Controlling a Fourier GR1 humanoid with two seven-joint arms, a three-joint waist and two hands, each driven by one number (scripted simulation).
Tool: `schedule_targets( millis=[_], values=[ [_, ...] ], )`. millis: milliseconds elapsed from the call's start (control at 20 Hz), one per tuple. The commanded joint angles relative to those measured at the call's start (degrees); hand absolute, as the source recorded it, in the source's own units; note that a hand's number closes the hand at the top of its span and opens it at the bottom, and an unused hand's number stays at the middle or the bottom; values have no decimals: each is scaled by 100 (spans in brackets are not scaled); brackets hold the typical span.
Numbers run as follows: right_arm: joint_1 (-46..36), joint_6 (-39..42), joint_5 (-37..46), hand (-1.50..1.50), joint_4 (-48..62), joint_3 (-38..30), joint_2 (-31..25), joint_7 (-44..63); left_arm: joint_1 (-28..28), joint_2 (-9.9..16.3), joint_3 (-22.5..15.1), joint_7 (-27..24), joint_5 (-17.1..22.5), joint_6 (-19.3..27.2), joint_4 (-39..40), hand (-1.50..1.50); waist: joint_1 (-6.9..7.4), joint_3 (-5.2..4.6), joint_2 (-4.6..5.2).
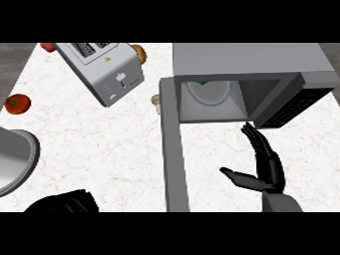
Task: Pick up the milk, place it into the microwave and close the microwave
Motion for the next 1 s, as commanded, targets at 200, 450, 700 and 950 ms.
schedule_targets(
  millis=[200,450,700,950],
  values=[
    [1659,568,-663,-150,-2472,2,-433,969,-696,-16,-1141,41,-1057,950,601,150,94,4,28],
    [2207,780,-1207,-150,-3548,-387,-818,1485,-1948,-16,-1237,508,-972,1177,1292,150,58,4,40],
    [2144,603,-1058,-150,-3705,-575,-984,1618,-3096,-16,-1935,273,-1164,1981,2588,150,98,7,59],
    [2339,756,-1105,-150,-4152,-502,-953,1578,-3986,-15,-3241,403,-1226,3185,3490,150,40,7,63]
  ],
)
